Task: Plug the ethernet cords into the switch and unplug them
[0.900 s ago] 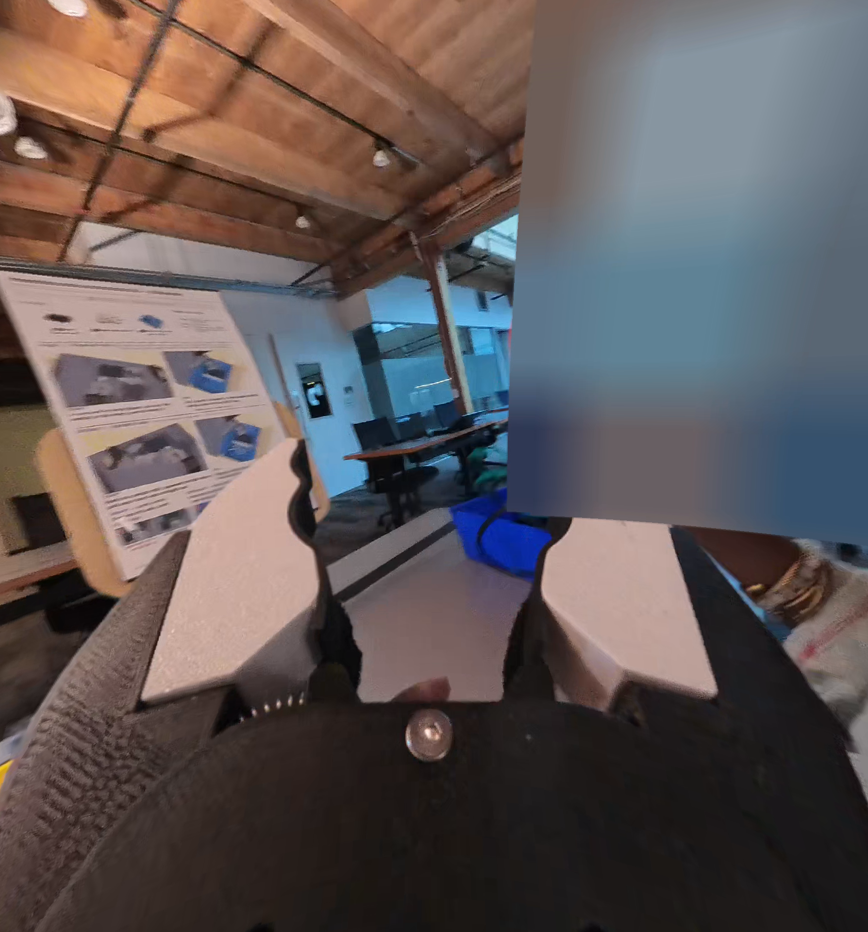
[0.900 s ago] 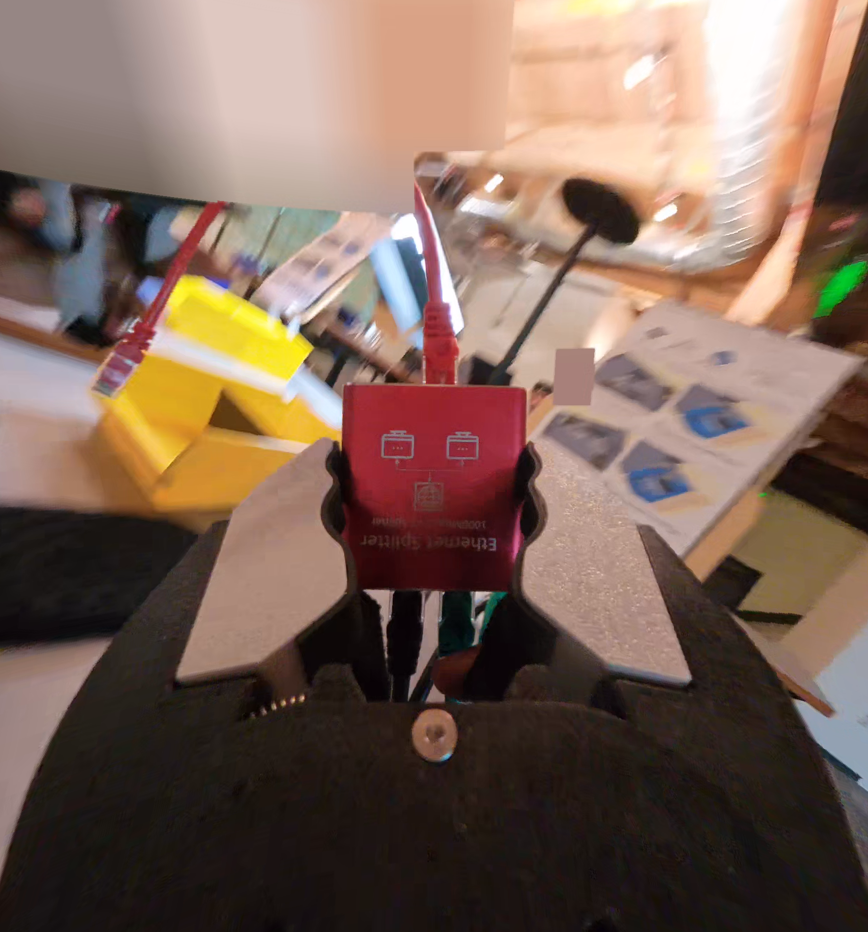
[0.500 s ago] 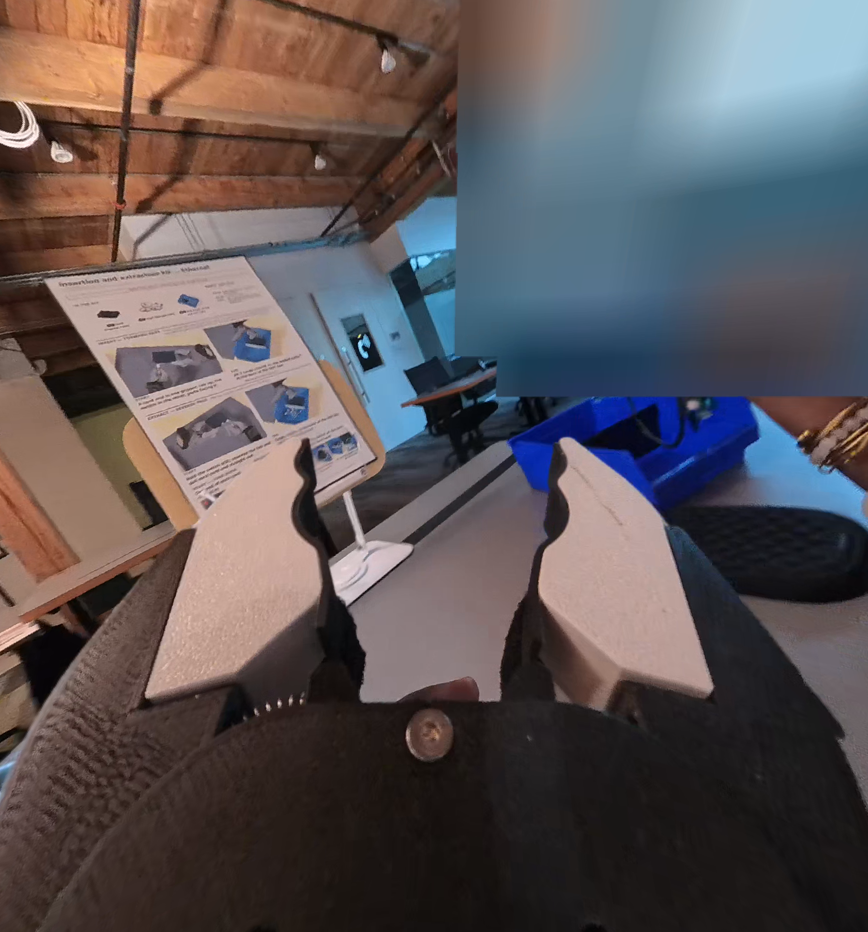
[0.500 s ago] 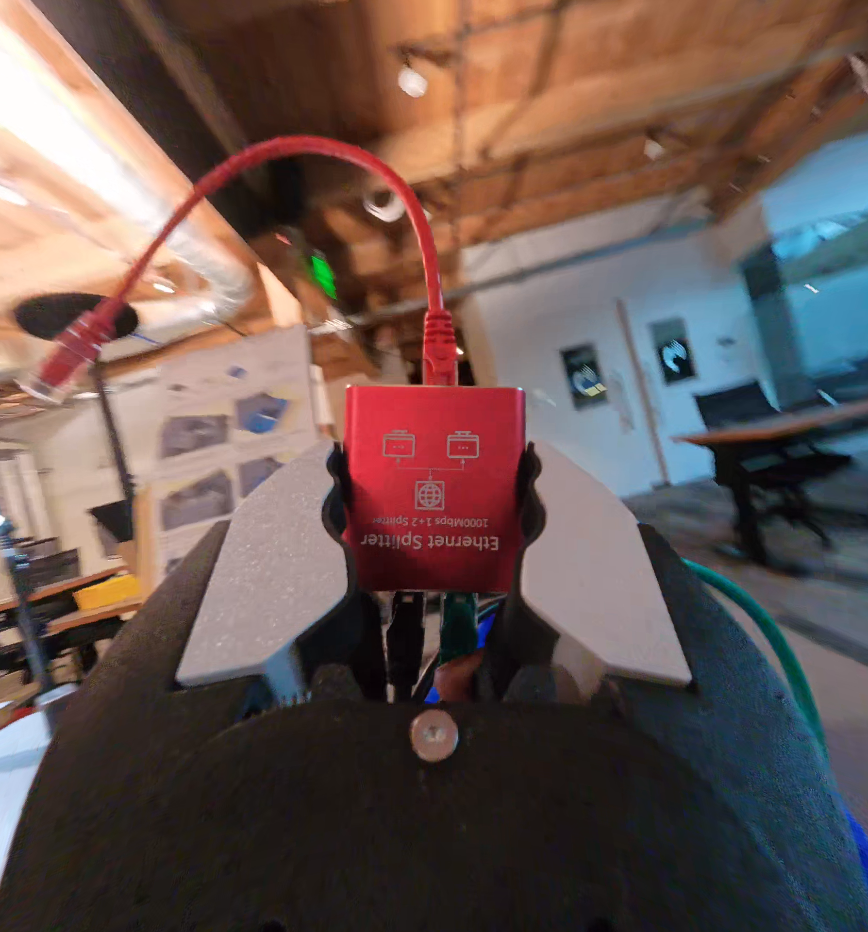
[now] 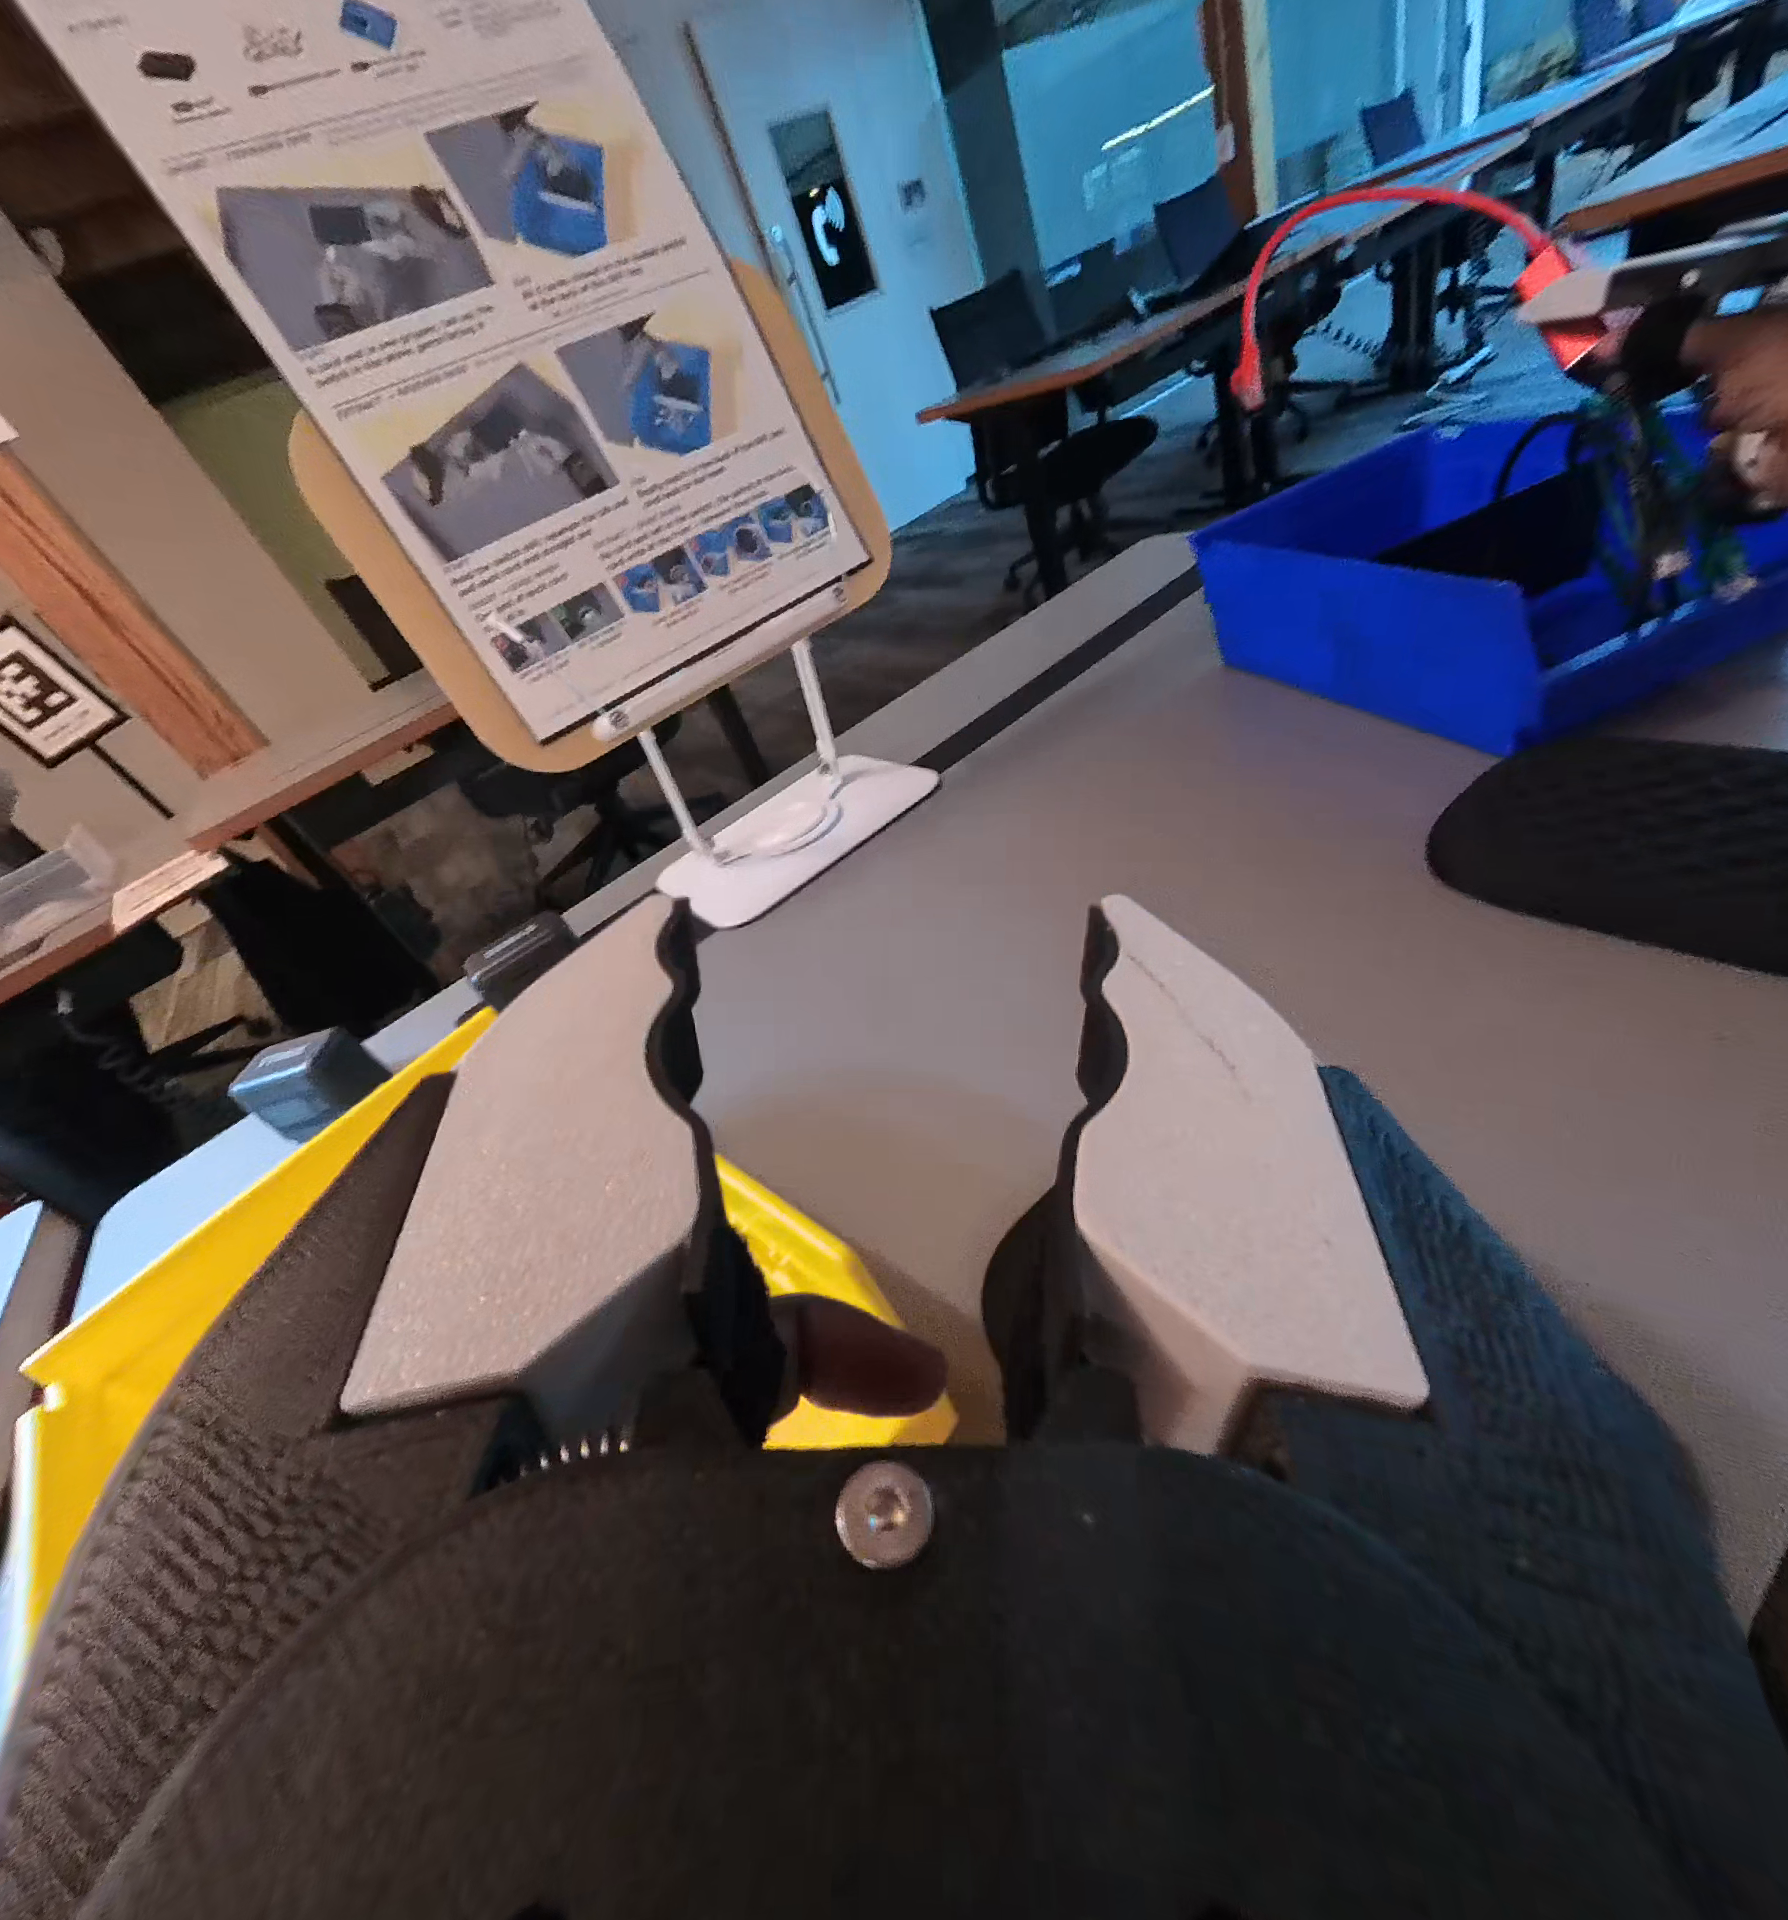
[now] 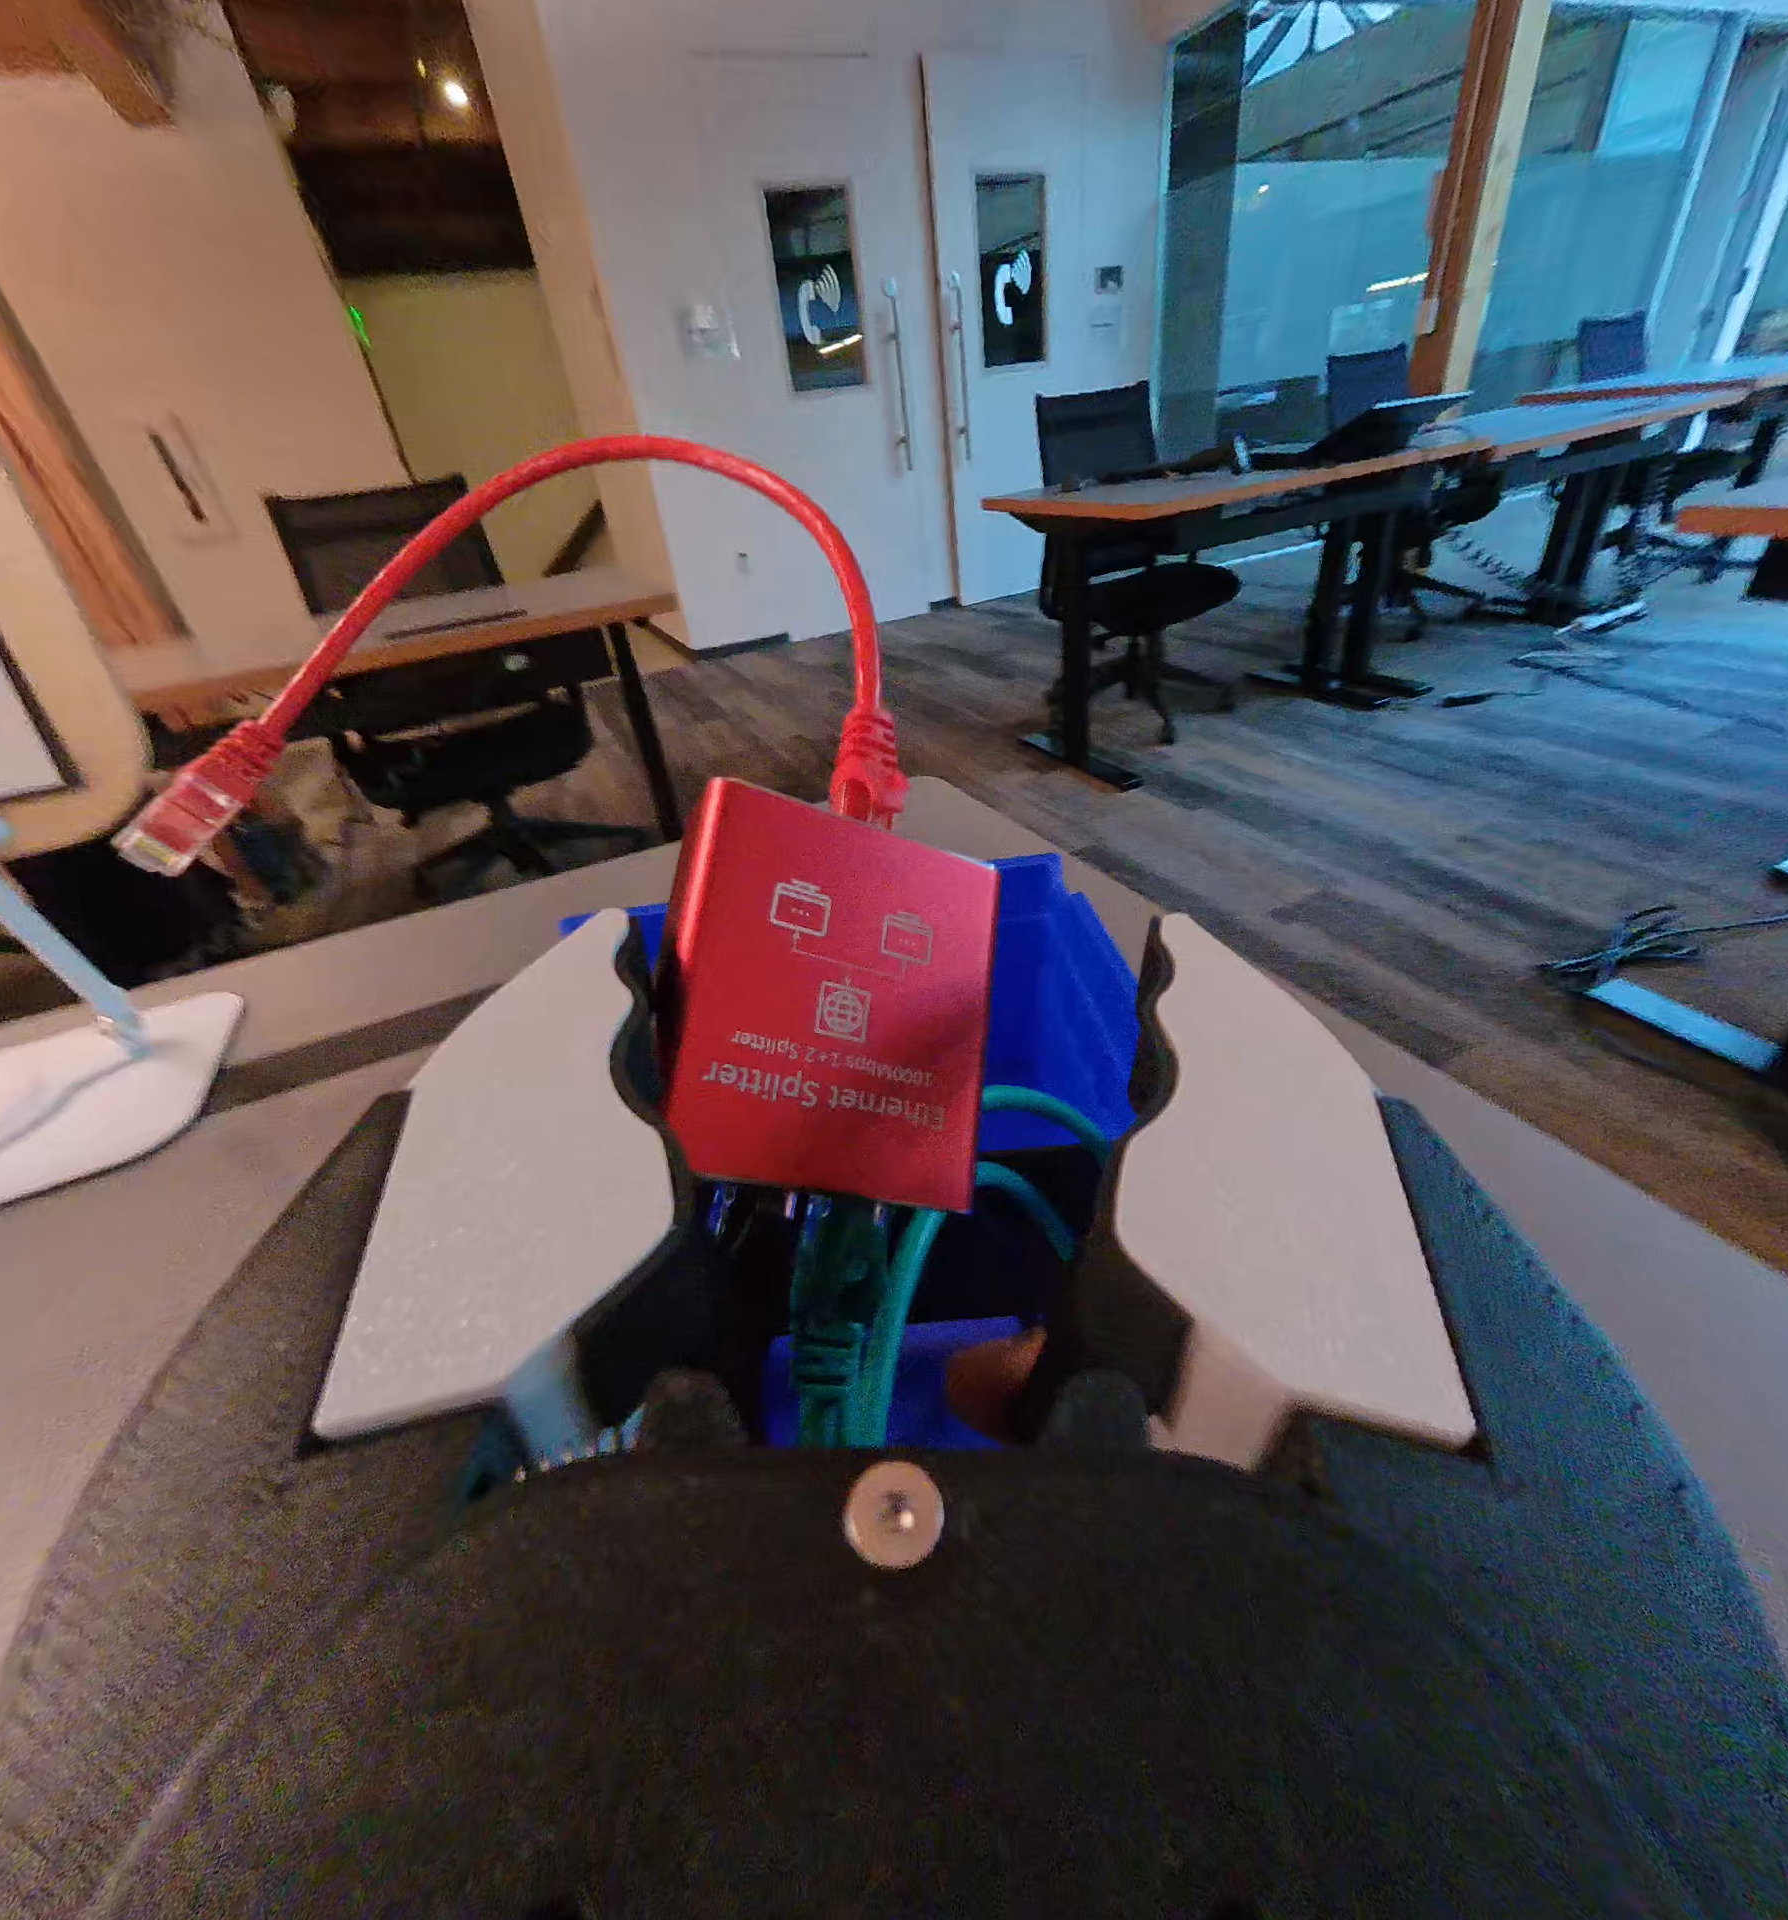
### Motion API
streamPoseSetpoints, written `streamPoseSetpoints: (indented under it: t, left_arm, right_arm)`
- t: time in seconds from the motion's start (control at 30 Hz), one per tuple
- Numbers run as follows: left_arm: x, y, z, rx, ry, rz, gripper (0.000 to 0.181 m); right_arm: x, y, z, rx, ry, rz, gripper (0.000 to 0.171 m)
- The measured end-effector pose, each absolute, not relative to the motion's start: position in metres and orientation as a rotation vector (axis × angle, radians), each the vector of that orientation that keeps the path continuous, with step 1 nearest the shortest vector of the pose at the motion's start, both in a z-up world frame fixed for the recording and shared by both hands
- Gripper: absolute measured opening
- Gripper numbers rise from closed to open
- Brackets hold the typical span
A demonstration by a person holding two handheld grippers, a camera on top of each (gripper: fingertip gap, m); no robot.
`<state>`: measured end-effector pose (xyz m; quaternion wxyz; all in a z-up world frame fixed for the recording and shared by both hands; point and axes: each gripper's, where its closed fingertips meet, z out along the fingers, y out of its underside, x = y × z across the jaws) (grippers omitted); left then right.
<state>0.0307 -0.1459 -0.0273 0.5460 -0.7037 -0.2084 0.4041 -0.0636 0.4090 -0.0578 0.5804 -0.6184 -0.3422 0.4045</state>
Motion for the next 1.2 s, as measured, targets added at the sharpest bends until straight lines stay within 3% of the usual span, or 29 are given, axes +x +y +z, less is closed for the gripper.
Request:
streamPoseSetpoints:
  t: [0.03, 0.17, 0.27, 0.33, 0.5, 0.63, 0.8, 0.87, 0.97, 1.2]
  left_arm:
    - [0.03, -0.15, -0.028, -1.673, -0.502, 0.973, 0.071]
    - [0.031, -0.16, -0.026, -1.665, -0.525, 0.985, 0.071]
    - [0.03, -0.169, -0.025, -1.656, -0.546, 0.997, 0.071]
    - [0.03, -0.176, -0.029, -1.677, -0.568, 0.996, 0.071]
    - [0.015, -0.201, -0.056, -1.757, -0.713, 0.945, 0.071]
    - [0.006, -0.218, -0.071, -1.764, -0.804, 0.923, 0.072]
    - [-0.001, -0.26, -0.076, -1.733, -0.972, 1.056, 0.072]
    - [0.0, -0.282, -0.076, -1.708, -1.046, 1.117, 0.072]
    - [0.006, -0.31, -0.072, -1.641, -1.119, 1.164, 0.072]
    - [0.017, -0.347, -0.071, -1.527, -1.198, 1.175, 0.071]
  right_arm:
    - [-0.064, 0.411, -0.059, -1.44, -0.819, 0.896, 0.09]
    - [-0.073, 0.416, -0.07, -1.443, -0.968, 0.697, 0.106]
    - [-0.089, 0.4, -0.077, -1.477, -1.103, 0.809, 0.123]
    - [-0.087, 0.391, -0.068, -1.45, -1.1, 0.878, 0.123]
    - [-0.063, 0.342, -0.053, -1.296, -1.247, 0.876, 0.091]
    - [-0.042, 0.263, -0.081, -1.214, -1.629, 1.013, 0.061]
    - [-0.041, 0.241, -0.159, -1.347, -1.95, 0.744, 0.072]
    - [-0.049, 0.24, -0.178, -1.38, -1.99, 0.683, 0.063]
    - [-0.063, 0.248, -0.183, -1.339, -1.961, 0.569, 0.031]
    - [-0.083, 0.206, -0.183, -1.218, -2.046, 0.476, 0.031]
